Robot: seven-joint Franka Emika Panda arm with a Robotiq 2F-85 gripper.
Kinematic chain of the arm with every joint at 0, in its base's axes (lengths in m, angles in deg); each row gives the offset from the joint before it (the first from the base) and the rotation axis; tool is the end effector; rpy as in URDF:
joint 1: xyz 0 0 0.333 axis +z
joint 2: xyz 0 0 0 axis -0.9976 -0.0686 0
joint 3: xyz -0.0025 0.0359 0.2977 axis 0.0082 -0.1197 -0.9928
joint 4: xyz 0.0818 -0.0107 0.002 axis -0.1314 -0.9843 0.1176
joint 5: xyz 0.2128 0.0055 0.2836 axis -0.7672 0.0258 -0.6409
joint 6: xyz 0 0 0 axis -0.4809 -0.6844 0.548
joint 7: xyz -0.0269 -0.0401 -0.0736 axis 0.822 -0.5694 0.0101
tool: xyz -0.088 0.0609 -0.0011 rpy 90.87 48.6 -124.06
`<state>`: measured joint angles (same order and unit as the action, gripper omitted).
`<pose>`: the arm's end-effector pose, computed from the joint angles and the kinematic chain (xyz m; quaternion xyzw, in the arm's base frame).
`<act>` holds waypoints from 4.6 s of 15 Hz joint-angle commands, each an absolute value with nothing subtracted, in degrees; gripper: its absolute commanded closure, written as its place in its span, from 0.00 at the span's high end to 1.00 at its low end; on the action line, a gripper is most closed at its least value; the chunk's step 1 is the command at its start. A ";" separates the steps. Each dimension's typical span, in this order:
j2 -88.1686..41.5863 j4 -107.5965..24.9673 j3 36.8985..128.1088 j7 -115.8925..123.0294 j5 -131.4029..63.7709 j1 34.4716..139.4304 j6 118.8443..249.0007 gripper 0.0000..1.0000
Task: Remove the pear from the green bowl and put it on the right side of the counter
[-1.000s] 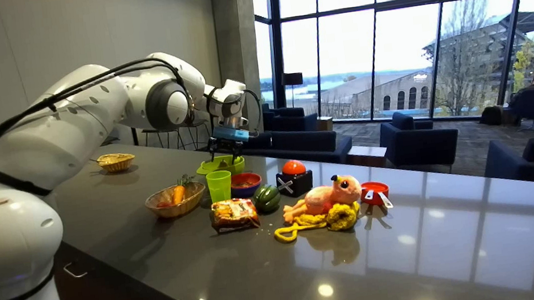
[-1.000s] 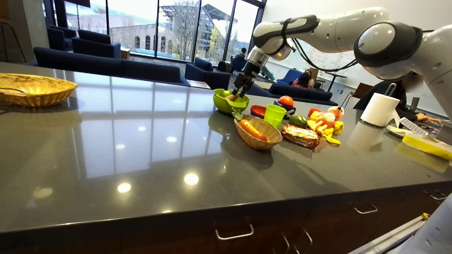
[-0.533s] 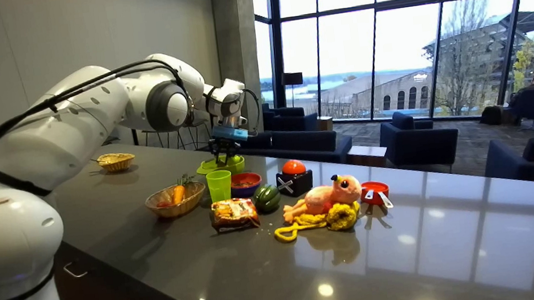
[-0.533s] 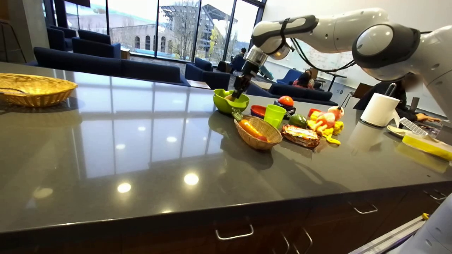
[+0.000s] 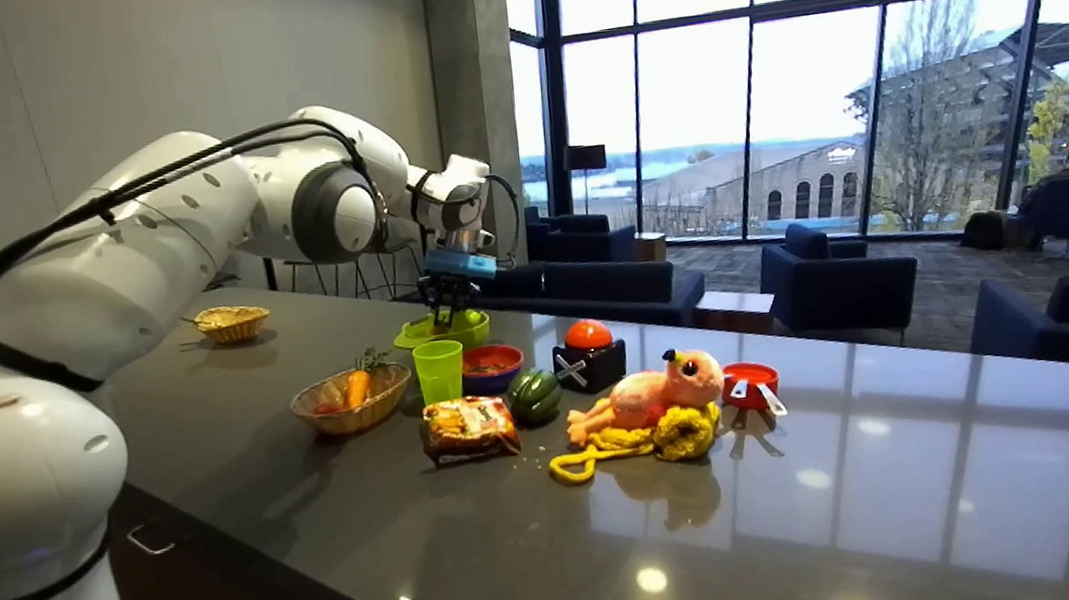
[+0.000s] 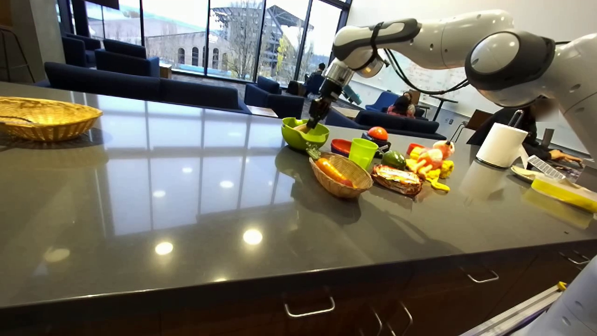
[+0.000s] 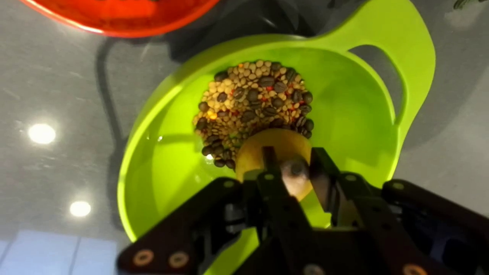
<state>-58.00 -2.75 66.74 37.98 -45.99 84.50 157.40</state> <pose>0.7286 0.0839 0.3553 -0.9470 -0.2789 -0.0615 0.1471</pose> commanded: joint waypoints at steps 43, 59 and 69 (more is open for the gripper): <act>-55.55 -2.84 69.37 37.71 -44.13 87.31 157.18 0.30; -53.11 -2.07 70.39 36.82 -40.51 87.98 157.25 0.02; -47.87 -2.93 72.83 33.18 -36.55 87.03 158.70 0.02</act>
